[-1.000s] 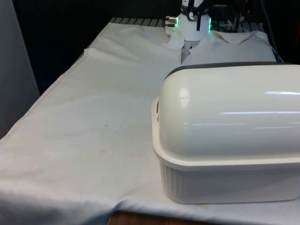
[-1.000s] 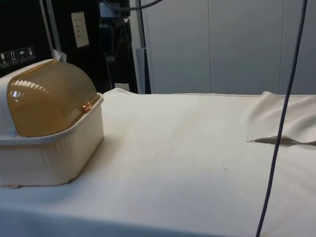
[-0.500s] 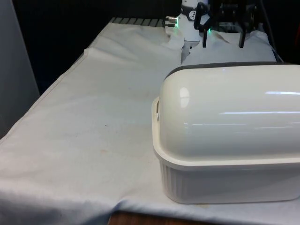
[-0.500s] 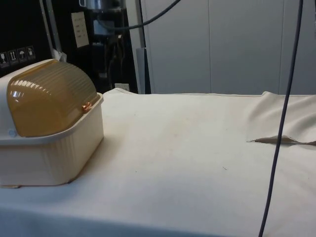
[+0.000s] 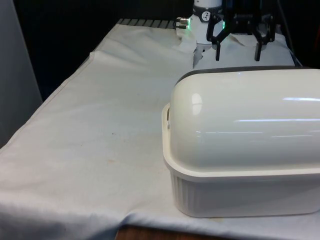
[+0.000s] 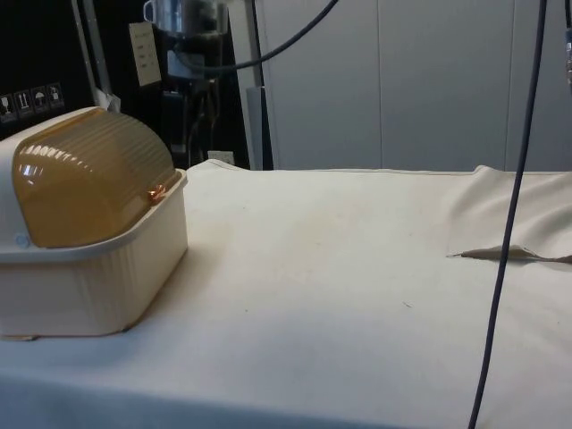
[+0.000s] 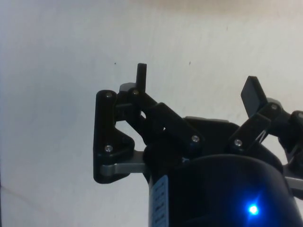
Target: Open the lid, then close it.
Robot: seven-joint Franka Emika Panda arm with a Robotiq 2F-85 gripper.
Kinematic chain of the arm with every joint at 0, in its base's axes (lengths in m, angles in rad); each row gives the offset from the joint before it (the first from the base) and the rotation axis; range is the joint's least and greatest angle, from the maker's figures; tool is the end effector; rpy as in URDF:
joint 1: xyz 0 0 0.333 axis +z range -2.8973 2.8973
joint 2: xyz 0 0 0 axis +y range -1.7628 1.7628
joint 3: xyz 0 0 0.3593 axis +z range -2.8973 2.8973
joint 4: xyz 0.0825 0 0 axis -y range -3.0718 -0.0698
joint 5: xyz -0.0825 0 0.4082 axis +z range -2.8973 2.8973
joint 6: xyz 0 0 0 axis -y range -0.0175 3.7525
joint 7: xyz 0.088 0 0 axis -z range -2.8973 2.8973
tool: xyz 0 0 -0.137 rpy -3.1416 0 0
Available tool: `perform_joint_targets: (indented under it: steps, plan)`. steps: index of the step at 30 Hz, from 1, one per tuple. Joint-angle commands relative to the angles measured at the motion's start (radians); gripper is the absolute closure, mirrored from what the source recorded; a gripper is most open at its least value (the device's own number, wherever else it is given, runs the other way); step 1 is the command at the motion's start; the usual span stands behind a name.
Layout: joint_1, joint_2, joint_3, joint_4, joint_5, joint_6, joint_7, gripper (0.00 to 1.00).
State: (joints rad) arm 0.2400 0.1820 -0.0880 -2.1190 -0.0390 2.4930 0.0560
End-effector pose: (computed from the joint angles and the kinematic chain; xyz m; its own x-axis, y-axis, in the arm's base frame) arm 0.6106 0.0941 0.3434 0.9728 0.1284 0.1927 0.1241 -0.9917 0.0342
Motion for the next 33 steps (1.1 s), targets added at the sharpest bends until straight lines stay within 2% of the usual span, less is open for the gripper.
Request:
perform_joint_targets:
  steps: [1,2,9,10,11,12,15,18,19,20,27,28,29,33]
  plan:
    - [-0.001,0.003,-0.001,-0.004,0.0,0.012,-0.001,0.0]
    - [-0.002,0.011,-0.004,-0.012,-0.004,0.045,-0.002,0.0]
    - [-0.007,0.045,-0.008,-0.024,0.004,0.11,-0.023,0.0]
    - [-0.004,0.04,-0.01,-0.02,0.0,0.092,-0.015,0.0]
    - [-0.004,0.052,-0.013,-0.021,0.0,0.106,-0.02,0.0]
    - [-0.01,0.061,-0.008,-0.023,0.013,0.128,-0.035,0.0]
    - [-0.014,0.077,-0.007,-0.022,0.021,0.144,-0.045,0.0]
    - [-0.013,0.093,-0.007,-0.019,0.02,0.163,-0.046,0.0]
    - [-0.008,0.091,-0.015,-0.019,0.003,0.154,-0.033,0.0]
    - [-0.013,0.096,-0.007,-0.017,0.019,0.167,-0.046,0.0]
    - [-0.012,0.121,-0.006,0.002,0.016,0.198,-0.05,0.0]
    - [-0.008,0.117,-0.013,0.001,0.003,0.185,-0.039,0.0]
    - [-0.013,0.125,-0.005,0.004,0.017,0.202,-0.05,0.0]
    - [-0.015,0.139,-0.001,-0.001,0.02,0.234,-0.054,0.0]
